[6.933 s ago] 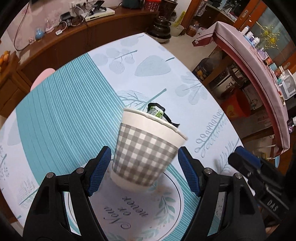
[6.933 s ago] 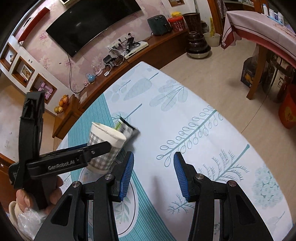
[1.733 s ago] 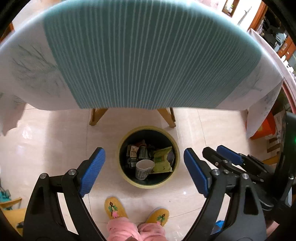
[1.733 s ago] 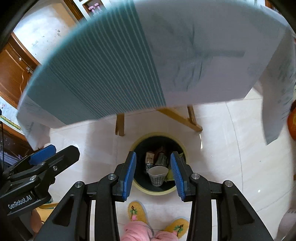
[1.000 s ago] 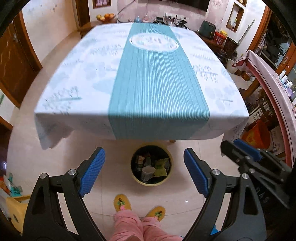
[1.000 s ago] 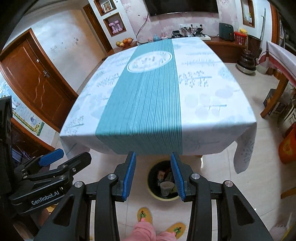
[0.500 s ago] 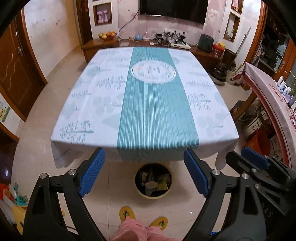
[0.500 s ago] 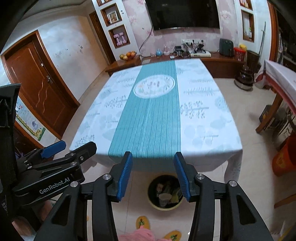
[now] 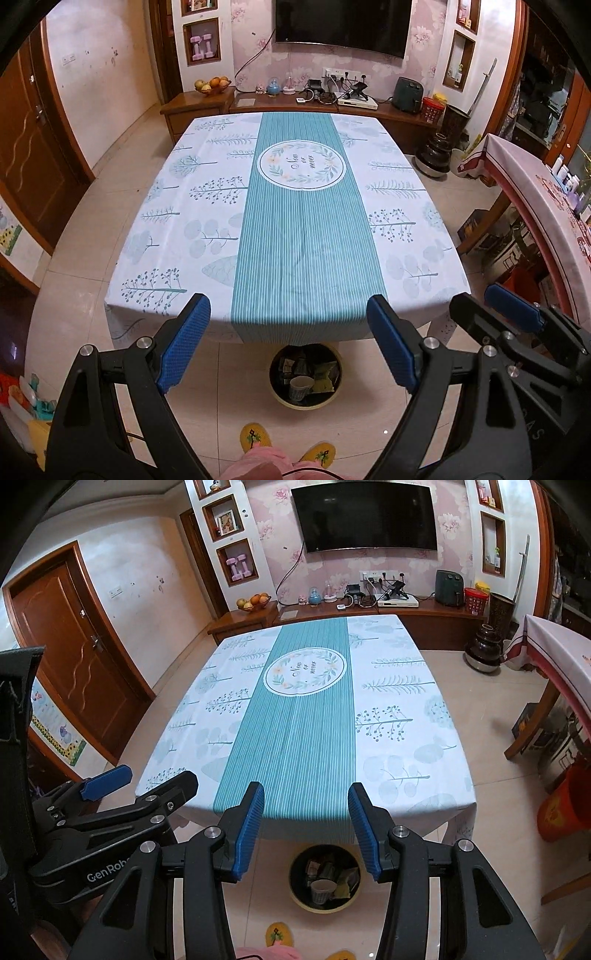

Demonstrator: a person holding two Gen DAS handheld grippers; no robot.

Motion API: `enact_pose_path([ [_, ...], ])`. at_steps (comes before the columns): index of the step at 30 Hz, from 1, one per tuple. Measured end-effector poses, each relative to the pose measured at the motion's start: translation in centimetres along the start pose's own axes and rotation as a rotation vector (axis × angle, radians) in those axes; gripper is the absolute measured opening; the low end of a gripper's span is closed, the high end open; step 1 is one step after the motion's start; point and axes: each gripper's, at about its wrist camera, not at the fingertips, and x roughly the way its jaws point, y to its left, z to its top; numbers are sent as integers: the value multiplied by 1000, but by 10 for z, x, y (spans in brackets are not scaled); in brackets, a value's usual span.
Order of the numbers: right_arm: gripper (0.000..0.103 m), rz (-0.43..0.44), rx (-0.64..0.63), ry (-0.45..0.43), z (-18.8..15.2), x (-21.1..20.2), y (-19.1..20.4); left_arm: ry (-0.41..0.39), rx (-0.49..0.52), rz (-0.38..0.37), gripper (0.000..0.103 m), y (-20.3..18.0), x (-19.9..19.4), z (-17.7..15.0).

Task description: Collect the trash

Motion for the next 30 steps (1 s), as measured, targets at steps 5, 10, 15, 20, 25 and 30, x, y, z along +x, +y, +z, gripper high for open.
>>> enact_pose_path([
  [5, 48, -1, 0, 1, 2, 0, 0, 4, 1, 4, 85, 0, 2, 2],
  [10, 48, -2, 0, 1, 3, 0, -1, 9, -1, 3, 85, 1, 4, 2],
  [15, 48, 2, -3, 1, 2, 0, -3, 13, -4, 3, 85, 2, 6, 0],
  [20, 48, 4, -4, 2, 3, 0, -5, 15, -5, 6, 85, 1, 6, 0],
  [25, 48, 4, -7, 3, 4, 0, -5, 19, 0, 6, 85, 3, 8, -2],
  [30, 48, 5, -3, 3, 3, 1, -4, 25, 2, 4, 85, 6, 11, -3],
])
